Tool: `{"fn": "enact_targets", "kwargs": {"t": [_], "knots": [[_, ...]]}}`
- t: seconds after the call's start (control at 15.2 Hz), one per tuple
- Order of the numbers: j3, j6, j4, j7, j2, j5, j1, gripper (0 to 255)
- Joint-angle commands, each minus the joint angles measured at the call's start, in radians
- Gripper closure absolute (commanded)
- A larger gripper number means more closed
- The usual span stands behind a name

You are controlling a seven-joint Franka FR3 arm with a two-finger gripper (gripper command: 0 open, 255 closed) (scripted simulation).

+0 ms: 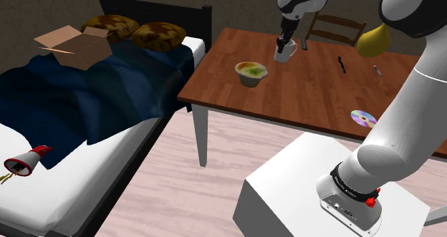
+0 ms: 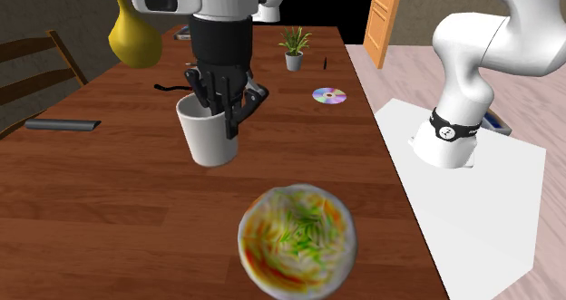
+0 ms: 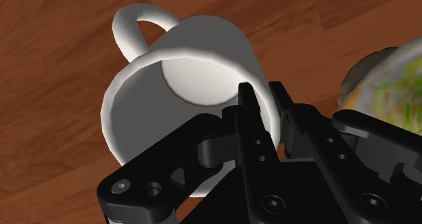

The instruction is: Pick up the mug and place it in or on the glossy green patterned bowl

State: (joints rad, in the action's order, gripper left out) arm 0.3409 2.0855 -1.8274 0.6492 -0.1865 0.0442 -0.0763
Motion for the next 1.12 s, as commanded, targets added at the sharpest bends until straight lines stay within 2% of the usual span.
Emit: {"fn": "enact_targets", "kwargs": {"t": [0.0, 0.86, 1.06], "knots": [[0.001, -0.026, 0.015, -0.003, 0.011, -0.005, 0.001, 255], [0.004, -0.187, 0.152, -0.008, 0.037, -0.015, 0.002, 255], [-0.023, -0.189, 0.112, -0.083, 0.080, -0.040, 0.046, 255]]}}
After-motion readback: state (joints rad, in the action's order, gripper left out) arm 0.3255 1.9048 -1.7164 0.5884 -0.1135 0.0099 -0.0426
